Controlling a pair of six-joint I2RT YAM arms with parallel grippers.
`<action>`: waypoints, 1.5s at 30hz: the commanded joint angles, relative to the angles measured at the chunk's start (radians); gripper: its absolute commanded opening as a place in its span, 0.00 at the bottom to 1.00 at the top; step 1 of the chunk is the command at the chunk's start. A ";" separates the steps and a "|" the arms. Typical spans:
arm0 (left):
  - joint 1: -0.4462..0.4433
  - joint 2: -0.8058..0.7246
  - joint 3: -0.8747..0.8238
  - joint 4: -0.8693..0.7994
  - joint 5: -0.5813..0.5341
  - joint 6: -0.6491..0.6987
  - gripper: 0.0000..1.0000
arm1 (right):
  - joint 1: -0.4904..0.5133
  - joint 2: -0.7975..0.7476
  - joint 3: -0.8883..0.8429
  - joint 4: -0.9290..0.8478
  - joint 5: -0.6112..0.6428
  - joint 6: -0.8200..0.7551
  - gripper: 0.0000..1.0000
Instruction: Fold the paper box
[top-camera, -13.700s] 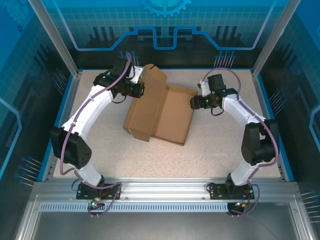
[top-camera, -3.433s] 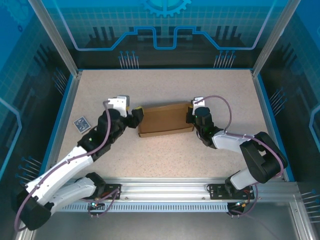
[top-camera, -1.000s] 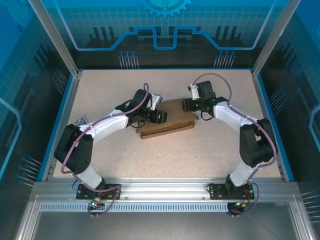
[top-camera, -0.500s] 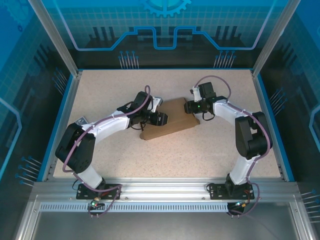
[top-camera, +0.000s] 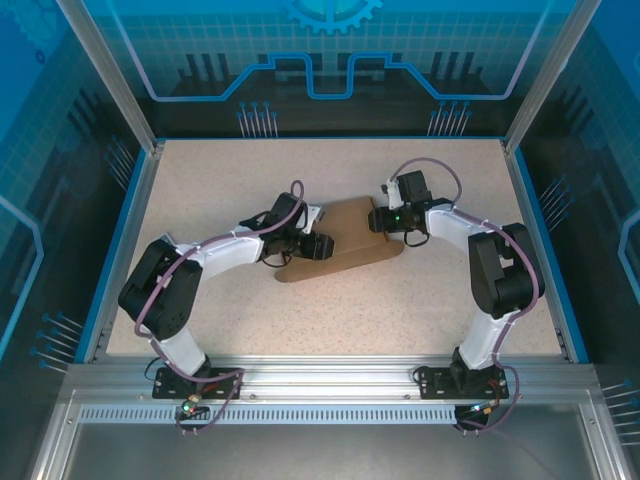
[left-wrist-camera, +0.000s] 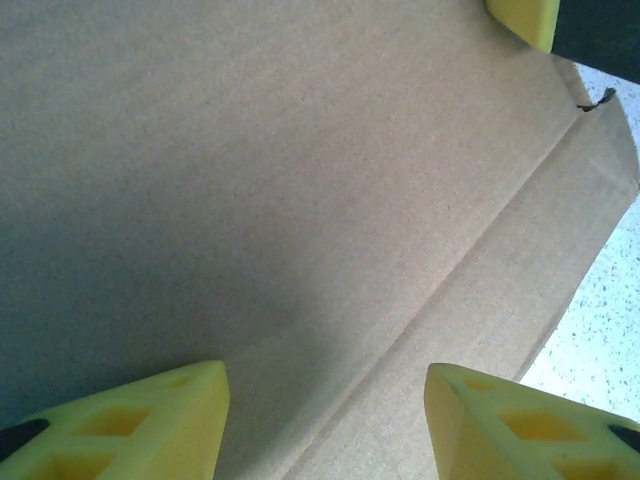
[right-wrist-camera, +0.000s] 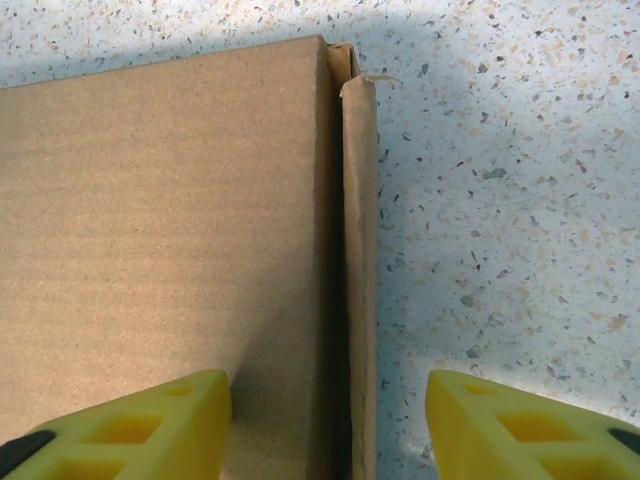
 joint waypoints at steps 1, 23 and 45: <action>-0.007 -0.003 -0.009 0.017 0.004 -0.016 0.56 | -0.009 0.003 -0.009 -0.044 0.003 0.006 0.54; 0.182 -0.435 -0.231 0.113 -0.181 -0.073 0.64 | 0.431 -0.352 -0.178 0.016 0.194 -0.623 0.65; 0.380 -0.689 -0.340 -0.026 -0.236 -0.098 0.67 | 0.604 -0.200 -0.105 0.081 0.467 -0.849 0.64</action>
